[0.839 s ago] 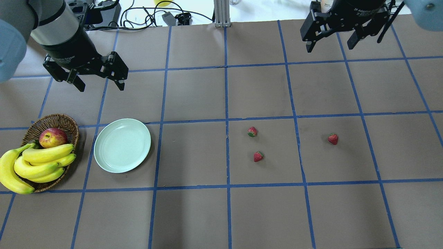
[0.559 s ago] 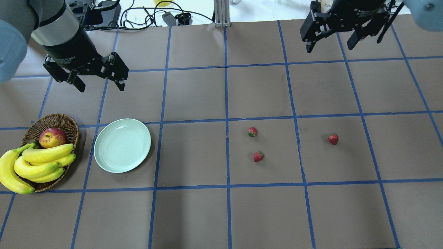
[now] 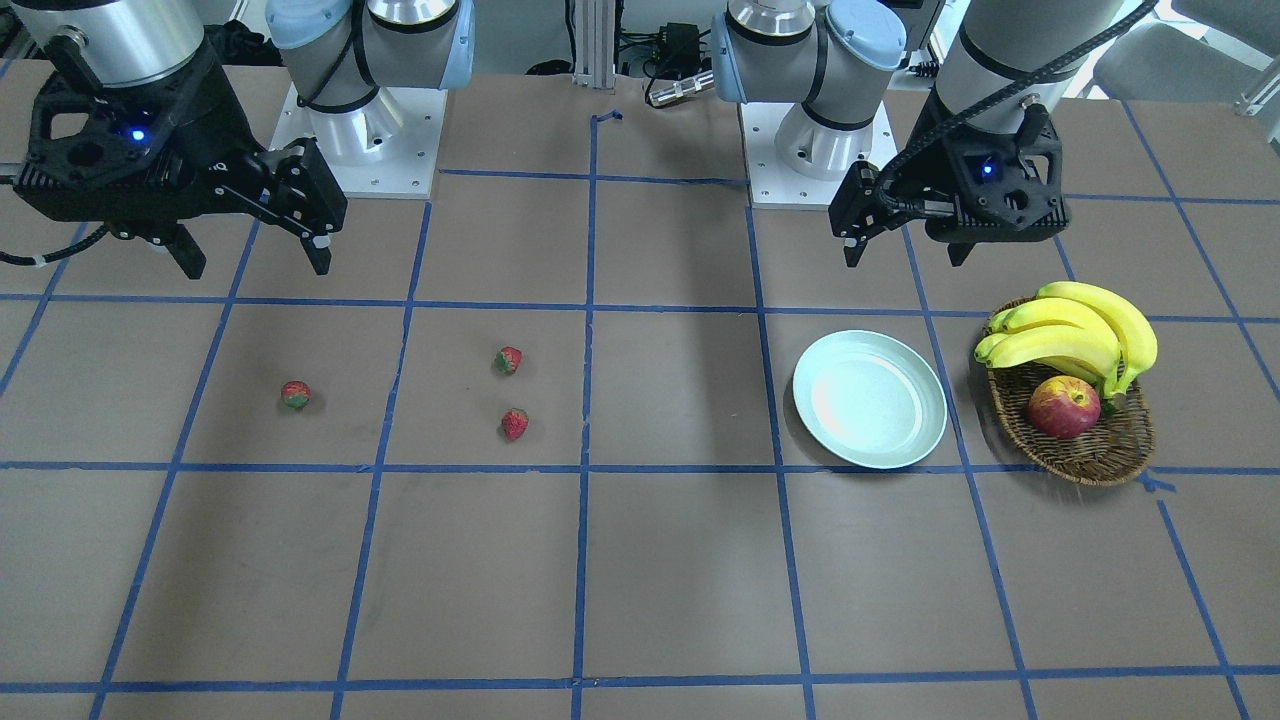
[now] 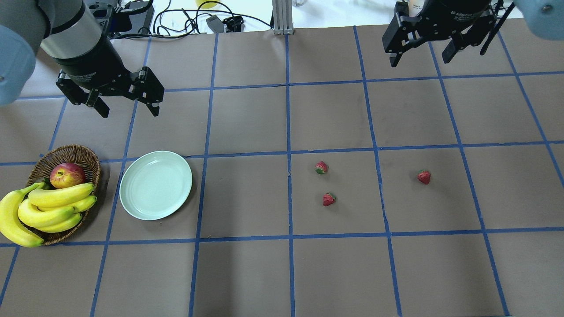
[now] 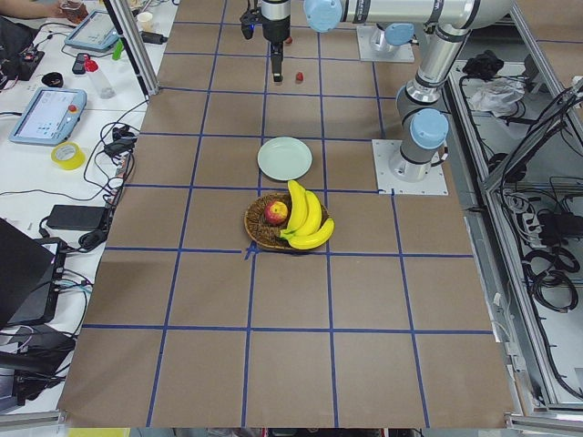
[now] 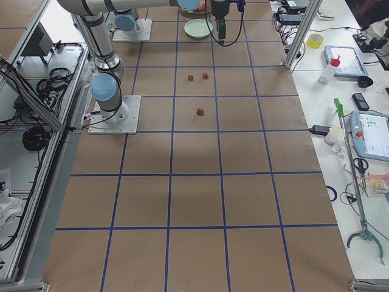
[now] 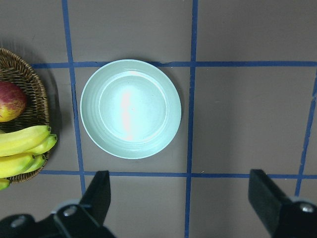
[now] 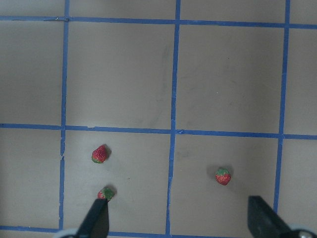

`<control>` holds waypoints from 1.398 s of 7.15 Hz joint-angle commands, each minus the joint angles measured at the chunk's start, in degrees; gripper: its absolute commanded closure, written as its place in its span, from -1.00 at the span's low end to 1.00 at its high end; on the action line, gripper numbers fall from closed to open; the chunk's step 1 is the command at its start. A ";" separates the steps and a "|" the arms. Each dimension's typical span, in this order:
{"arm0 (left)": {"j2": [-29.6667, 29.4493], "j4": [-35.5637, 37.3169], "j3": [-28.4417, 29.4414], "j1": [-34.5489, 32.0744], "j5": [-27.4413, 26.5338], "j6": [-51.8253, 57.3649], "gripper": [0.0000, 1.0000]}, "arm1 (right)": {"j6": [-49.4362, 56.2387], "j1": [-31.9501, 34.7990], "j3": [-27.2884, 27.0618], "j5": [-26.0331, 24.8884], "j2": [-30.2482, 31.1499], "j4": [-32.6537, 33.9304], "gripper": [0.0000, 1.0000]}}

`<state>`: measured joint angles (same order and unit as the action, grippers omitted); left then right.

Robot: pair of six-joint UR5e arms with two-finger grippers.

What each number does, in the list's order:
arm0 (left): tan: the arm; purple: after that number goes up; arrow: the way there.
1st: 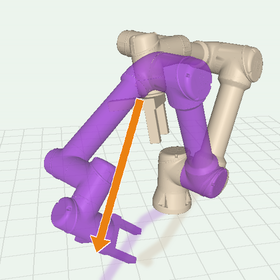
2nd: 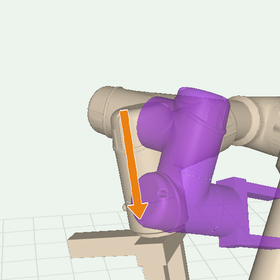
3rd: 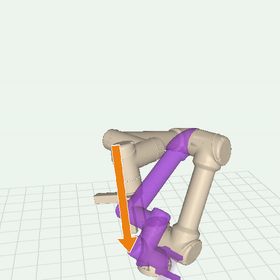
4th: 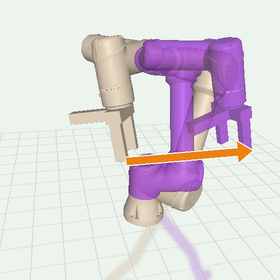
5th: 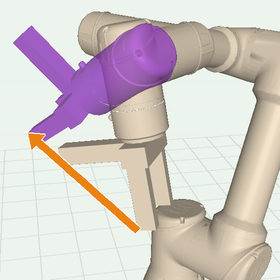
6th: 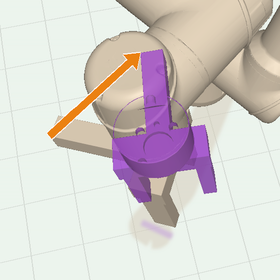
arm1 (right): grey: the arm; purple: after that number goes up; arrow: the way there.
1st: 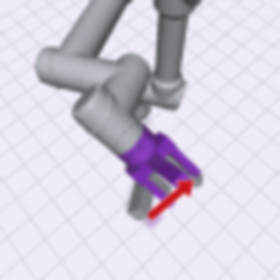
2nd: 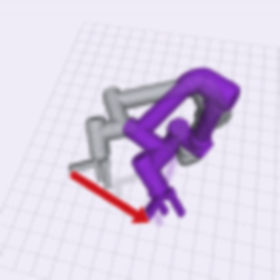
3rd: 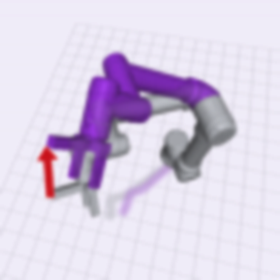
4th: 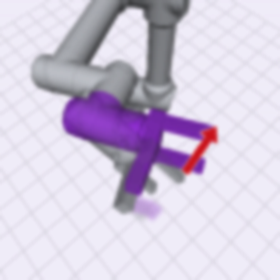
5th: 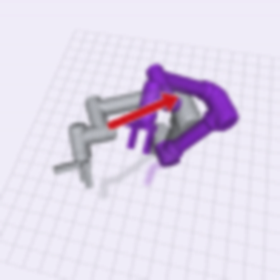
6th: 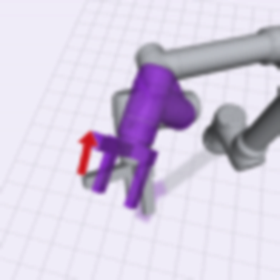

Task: Collect all strawberries into plate

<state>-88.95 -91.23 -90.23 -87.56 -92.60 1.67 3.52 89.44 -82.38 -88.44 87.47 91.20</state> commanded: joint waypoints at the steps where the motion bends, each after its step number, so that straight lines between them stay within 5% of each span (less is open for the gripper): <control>1: -0.16 0.00 -0.12 -0.16 -0.38 -0.09 -1.00 | 0.70 -0.67 0.46 -0.07 -0.46 0.20 -1.00; 6: 0.36 -0.26 -0.12 0.28 -0.48 0.00 -1.00 | -2.45 1.43 -4.07 0.19 -1.15 1.60 -1.00; 9: 0.36 -0.26 -0.21 -0.07 -0.39 0.00 -1.00 | -5.19 8.90 -17.86 -0.94 -8.17 28.96 -1.00; 10: 0.36 -0.26 -0.21 -0.07 -0.12 0.00 -1.00 | -9.80 9.17 -20.68 -0.07 -9.67 30.43 -1.00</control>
<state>-88.59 -91.50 -90.41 -87.53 -92.92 1.67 -2.36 97.54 -98.80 -89.03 80.15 116.50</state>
